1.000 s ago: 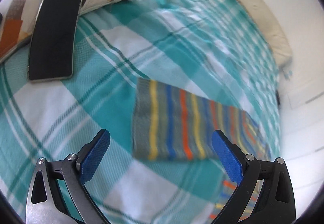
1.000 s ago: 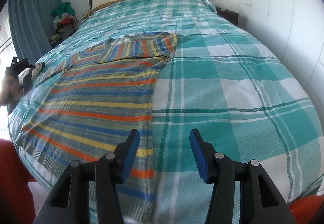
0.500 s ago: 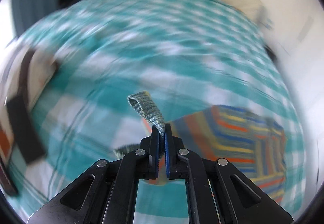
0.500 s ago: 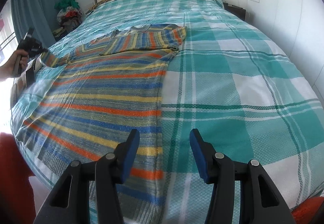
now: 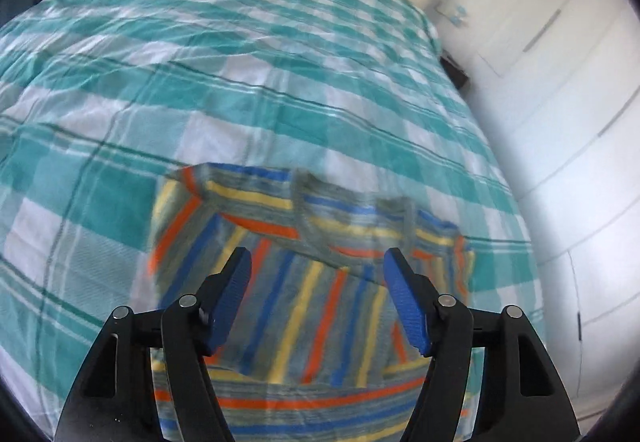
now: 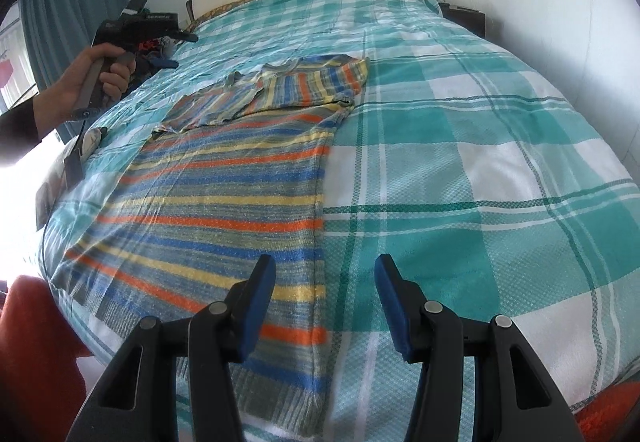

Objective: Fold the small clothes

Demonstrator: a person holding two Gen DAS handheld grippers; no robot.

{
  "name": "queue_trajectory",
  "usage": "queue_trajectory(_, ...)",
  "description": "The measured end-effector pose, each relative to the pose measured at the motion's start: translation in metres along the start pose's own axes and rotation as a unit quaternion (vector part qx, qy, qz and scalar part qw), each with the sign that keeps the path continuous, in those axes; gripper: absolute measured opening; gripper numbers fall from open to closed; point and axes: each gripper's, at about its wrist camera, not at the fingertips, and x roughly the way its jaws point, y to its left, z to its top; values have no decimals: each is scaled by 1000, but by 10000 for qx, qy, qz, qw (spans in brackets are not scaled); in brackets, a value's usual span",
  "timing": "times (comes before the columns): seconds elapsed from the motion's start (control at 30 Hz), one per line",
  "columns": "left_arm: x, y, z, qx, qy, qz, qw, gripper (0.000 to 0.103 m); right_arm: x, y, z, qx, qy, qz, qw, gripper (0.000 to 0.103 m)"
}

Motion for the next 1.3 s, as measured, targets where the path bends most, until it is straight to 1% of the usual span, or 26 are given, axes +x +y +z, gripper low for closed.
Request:
queue_trajectory(0.07, 6, 26, -6, 91, 107, 598, 9981, 66, 1, -2, 0, 32, 13, 11, 10000, 51)
queue_trajectory(0.13, 7, 47, -17, 157, 156, 909, 9956, 66, 2, -3, 0, 51, 42, 29, 10000, 51)
queue_trajectory(0.23, 11, 77, -35, -69, 322, 761, 9966, 66, 3, -2, -2, 33, 76, 48, 10000, 51)
queue_trajectory(0.3, 17, 85, -44, -144, 464, 563, 9972, 65, 6, 0, -2, -22, 116, 38, 9999, 51)
queue_trajectory(0.33, 22, 84, -49, -91, 542, 417, 9976, 43, 8, 1, -3, -49, 143, 31, 9999, 51)
queue_trajectory(0.37, 28, 80, -55, 133, 657, 434, 9968, 15, 10, 3, -3, -79, 186, 23, 9998, 51)
queue_trajectory(0.4, 33, 73, -61, 424, 776, 862, 9923, 7, 12, 4, -4, -98, 223, 21, 9997, 51)
queue_trajectory(0.43, 35, 71, -67, 606, 741, 1292, 9870, 7, 14, 4, -4, -113, 252, 15, 9996, 51)
queue_trajectory(0.47, 32, 74, -74, 542, 643, 1368, 9870, 8, 15, 5, -4, -129, 264, 0, 9996, 51)
queue_trajectory(0.53, 24, 80, -79, 308, 495, 1231, 9907, 8, 14, 6, -3, -145, 233, -9, 9996, 51)
queue_trajectory(0.57, 21, 81, -81, 288, 469, 1189, 9914, 10, 13, 5, -3, -151, 213, -21, 9997, 51)
queue_trajectory(0.63, 17, 81, -84, 351, 492, 1308, 9896, 22, 14, 4, -3, -137, 236, -16, 9996, 51)
queue_trajectory(0.67, 12, 80, -84, 357, 454, 1375, 9888, 27, 15, 3, -3, -122, 258, -7, 9996, 51)
queue_trajectory(0.7, 6, 78, -84, 332, 357, 1469, 9879, 38, 16, 2, -4, -107, 280, 7, 9996, 51)
queue_trajectory(0.73, -2, 78, -84, 296, 201, 1546, 9873, 43, 16, 2, -3, -100, 285, 18, 9995, 51)
queue_trajectory(0.8, -16, 70, -82, 325, -144, 1480, 9884, 44, 15, 1, -3, -87, 253, 20, 9996, 51)
queue_trajectory(0.87, -22, 48, -81, 634, -312, 1203, 9902, 44, 14, 1, -2, -70, 216, 18, 9997, 52)
queue_trajectory(0.93, -18, 21, -81, 1059, -208, 907, 9900, 46, 14, 1, -2, -56, 210, 12, 9998, 51)
queue_trajectory(1.0, -7, -5, -86, 1531, -46, 731, 9855, 51, 12, -2, 3, 83, 241, 86, 9996, 51)
queue_trajectory(1.03, -1, -11, -89, 1684, -5, 714, 9831, 56, 9, -3, 8, 151, 266, 152, 9994, 51)
queue_trajectory(1.07, 6, -14, -93, 1770, 21, 752, 9813, 60, 6, -3, 16, 168, 253, 240, 9993, 51)
queue_trajectory(1.1, 19, -10, -99, 1797, 102, 910, 9795, 64, 1, -1, 28, 110, 216, 359, 9991, 51)
queue_trajectory(1.17, 45, 10, -111, 1669, 435, 1283, 9766, 65, -2, 8, 60, -84, 207, 590, 9980, 51)
queue_trajectory(1.2, 47, 20, -115, 1554, 420, 1204, 9796, 67, -1, 15, 83, -188, 224, 785, 9965, 51)
queue_trajectory(1.23, 40, 24, -117, 1467, 232, 1067, 9831, 67, 3, 21, 104, -242, 204, 952, 9950, 51)
queue_trajectory(1.3, 27, 25, -120, 1333, 177, 1039, 9855, 69, 17, 35, 144, -262, 219, 1324, 9906, 51)
